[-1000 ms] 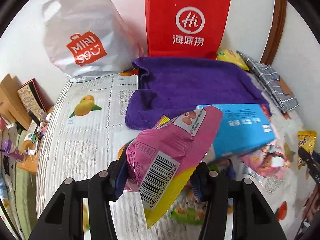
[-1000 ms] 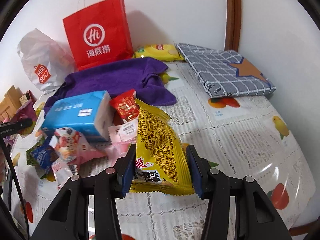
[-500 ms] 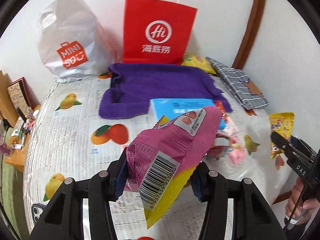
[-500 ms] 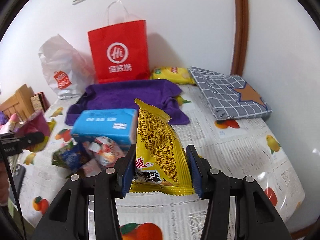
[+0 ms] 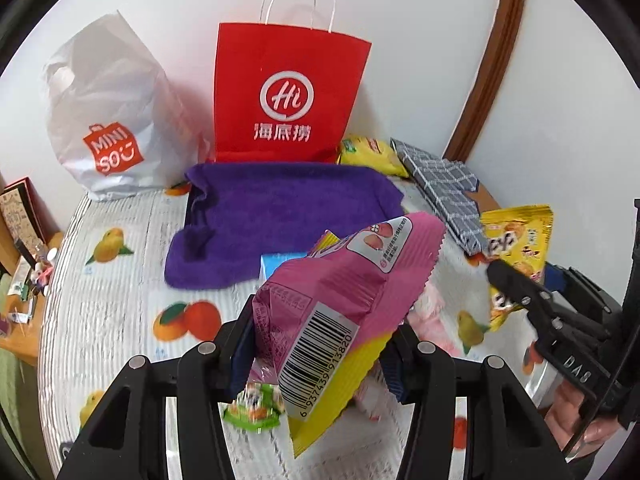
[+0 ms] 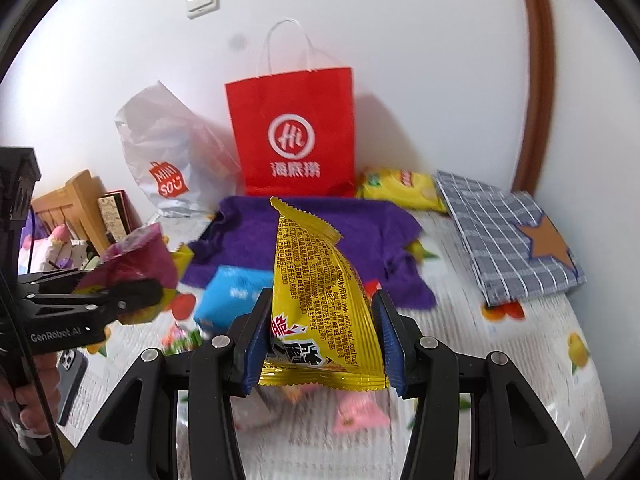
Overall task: Organize snacks
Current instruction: 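Carry the pink bag toward the purple towel while the right tool lowers the yellow bag onto it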
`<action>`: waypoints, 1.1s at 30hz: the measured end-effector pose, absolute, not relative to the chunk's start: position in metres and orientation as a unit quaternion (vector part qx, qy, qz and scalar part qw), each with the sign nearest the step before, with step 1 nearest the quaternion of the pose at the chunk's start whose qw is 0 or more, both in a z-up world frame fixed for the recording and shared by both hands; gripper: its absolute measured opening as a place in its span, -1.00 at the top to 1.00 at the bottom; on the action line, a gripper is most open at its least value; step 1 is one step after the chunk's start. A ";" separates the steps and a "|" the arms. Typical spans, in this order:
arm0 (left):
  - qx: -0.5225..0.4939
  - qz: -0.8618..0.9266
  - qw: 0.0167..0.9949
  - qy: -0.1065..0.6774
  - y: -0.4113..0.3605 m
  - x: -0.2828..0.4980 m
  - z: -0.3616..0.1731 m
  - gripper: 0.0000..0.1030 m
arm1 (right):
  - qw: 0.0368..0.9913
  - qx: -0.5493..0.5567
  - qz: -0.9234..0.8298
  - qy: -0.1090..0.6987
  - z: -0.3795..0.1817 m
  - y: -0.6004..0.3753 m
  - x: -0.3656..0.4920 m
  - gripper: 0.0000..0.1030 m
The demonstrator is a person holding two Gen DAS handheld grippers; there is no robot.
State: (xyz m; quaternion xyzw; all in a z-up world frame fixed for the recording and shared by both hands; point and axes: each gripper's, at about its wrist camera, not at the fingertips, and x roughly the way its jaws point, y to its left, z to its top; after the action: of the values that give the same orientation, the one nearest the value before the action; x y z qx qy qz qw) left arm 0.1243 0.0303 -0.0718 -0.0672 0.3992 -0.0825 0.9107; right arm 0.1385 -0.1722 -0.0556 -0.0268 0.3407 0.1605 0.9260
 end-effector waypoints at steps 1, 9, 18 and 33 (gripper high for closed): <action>-0.070 -0.083 0.911 0.398 0.031 0.129 -0.069 0.02 | 0.925 -0.027 0.168 0.340 -0.054 -0.168 0.144 0.05; -0.087 -0.073 0.915 0.388 0.037 0.175 -0.048 0.02 | 0.920 -0.015 0.201 0.337 -0.040 -0.144 0.200 0.05; -0.097 -0.046 0.917 0.385 0.057 0.235 -0.042 0.02 | 0.927 -0.024 0.188 0.322 -0.029 -0.141 0.264 0.05; -0.097 -0.005 0.916 0.389 0.094 0.331 -0.058 0.02 | 0.919 -0.015 0.160 0.360 -0.066 -0.149 0.374 0.05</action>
State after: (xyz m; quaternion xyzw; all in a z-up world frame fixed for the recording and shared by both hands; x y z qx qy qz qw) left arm 0.3313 0.0944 -0.0577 -0.0970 0.3886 -0.0054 0.9163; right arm 0.3740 -0.1488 -0.0658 -0.0152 0.3598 0.1599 0.9191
